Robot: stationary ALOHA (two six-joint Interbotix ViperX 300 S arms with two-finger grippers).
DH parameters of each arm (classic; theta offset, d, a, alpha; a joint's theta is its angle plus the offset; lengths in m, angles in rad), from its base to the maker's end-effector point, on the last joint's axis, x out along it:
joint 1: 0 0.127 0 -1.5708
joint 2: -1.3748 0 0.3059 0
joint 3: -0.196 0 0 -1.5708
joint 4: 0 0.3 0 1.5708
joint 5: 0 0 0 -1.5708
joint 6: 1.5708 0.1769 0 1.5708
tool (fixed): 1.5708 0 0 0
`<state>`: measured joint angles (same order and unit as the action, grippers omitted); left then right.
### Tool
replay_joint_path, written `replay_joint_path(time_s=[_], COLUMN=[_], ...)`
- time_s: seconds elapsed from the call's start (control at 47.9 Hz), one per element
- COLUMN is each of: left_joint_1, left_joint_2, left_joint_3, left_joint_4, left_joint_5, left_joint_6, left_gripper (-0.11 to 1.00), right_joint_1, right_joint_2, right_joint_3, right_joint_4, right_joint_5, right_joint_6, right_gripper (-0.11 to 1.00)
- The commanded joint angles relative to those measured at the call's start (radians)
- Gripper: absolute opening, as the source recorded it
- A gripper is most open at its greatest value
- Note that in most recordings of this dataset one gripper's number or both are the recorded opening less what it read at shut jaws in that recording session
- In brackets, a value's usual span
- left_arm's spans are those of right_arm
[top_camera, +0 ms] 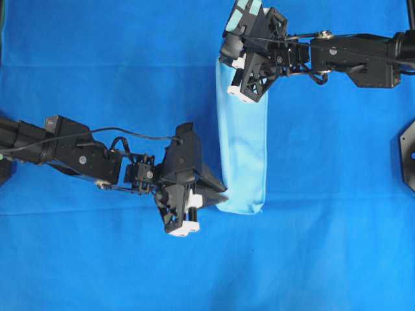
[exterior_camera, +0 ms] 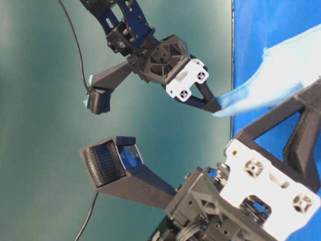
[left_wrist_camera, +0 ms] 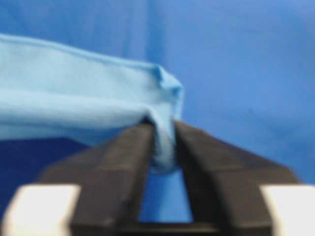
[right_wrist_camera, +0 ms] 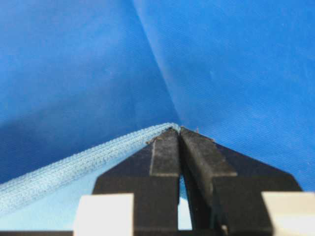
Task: Fold the light blue towel.
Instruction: 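Lift the towel and rotate it vertical, right gripper moving to top, then lay the towel down, open both grippers and pull them outward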
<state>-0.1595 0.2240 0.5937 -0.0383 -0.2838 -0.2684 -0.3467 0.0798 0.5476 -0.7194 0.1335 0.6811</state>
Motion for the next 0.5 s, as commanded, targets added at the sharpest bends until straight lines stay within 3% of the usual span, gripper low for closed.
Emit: replay_joint_path(time_s=[0.0, 0.125, 0.188, 0.292, 0.355, 0.48], left_joint_1=[-0.003, -0.003, -0.003, -0.003, -0.002, -0.002], left_joint_2=[-0.018, -0.018, -0.020, -0.026, -0.037, -0.101], left_joint_3=[-0.008, -0.008, -0.008, -0.005, -0.003, 0.011], left_joint_4=[0.002, 0.003, 0.005, 0.005, 0.005, 0.008], left_joint_5=[-0.008, -0.003, -0.002, 0.011, 0.031, 0.117], left_joint_6=[0.002, 0.009, 0.011, 0.012, 0.014, 0.017], left_gripper=[0.25, 0.61, 0.73, 0.77, 0.76, 0.76], right_joint_1=[-0.008, -0.006, -0.005, 0.000, 0.002, 0.003], right_joint_2=[-0.009, -0.008, -0.009, -0.011, -0.012, -0.032], right_joint_3=[-0.017, -0.015, -0.015, -0.012, -0.011, 0.000], right_joint_4=[-0.003, -0.003, -0.003, -0.006, -0.006, -0.006], right_joint_5=[-0.006, -0.006, -0.002, 0.003, 0.006, 0.011], right_joint_6=[0.000, -0.002, -0.003, -0.012, -0.015, -0.017], right_gripper=[0.02, 0.05, 0.21, 0.53, 0.65, 0.58])
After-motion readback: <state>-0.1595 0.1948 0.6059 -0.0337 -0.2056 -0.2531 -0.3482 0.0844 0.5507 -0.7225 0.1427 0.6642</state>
